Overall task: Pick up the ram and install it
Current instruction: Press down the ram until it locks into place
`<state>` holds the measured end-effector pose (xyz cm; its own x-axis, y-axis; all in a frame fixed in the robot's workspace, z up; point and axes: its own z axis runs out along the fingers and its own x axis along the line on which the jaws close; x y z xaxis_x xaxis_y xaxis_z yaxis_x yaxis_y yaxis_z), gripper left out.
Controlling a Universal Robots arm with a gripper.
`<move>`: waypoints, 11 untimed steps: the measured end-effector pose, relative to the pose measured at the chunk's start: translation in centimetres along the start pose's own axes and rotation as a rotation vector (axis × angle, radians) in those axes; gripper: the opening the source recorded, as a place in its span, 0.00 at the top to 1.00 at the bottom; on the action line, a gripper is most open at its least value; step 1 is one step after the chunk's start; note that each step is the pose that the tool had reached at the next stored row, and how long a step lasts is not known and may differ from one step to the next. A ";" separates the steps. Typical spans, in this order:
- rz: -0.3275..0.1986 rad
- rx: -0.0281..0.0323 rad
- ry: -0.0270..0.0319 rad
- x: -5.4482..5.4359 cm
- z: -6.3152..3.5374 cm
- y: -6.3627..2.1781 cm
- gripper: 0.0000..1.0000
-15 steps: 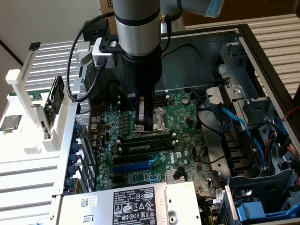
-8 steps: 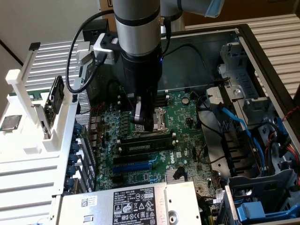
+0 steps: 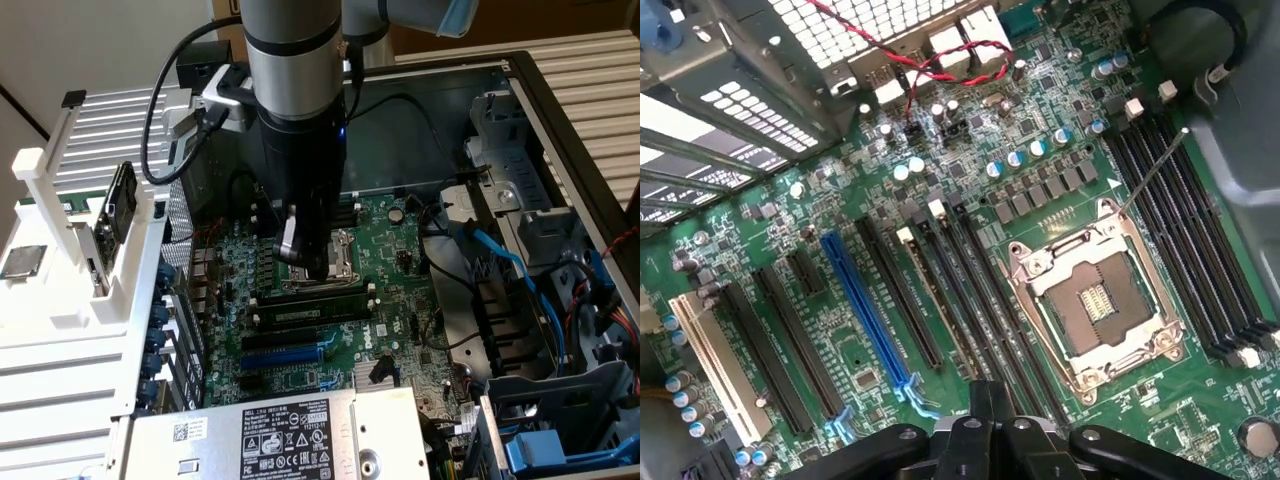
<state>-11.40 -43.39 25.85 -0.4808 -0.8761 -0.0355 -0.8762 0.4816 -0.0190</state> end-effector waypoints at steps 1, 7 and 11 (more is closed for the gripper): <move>0.045 0.0014 0.0005 0.0 0.00 0.00 0.90; 0.146 0.0045 0.0015 0.0 0.00 0.00 0.90; 0.205 0.0065 0.0024 0.0 0.00 0.00 0.90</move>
<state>-11.40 -43.39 25.85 -0.6491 -0.7598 -0.0369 -0.7598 0.6499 -0.0180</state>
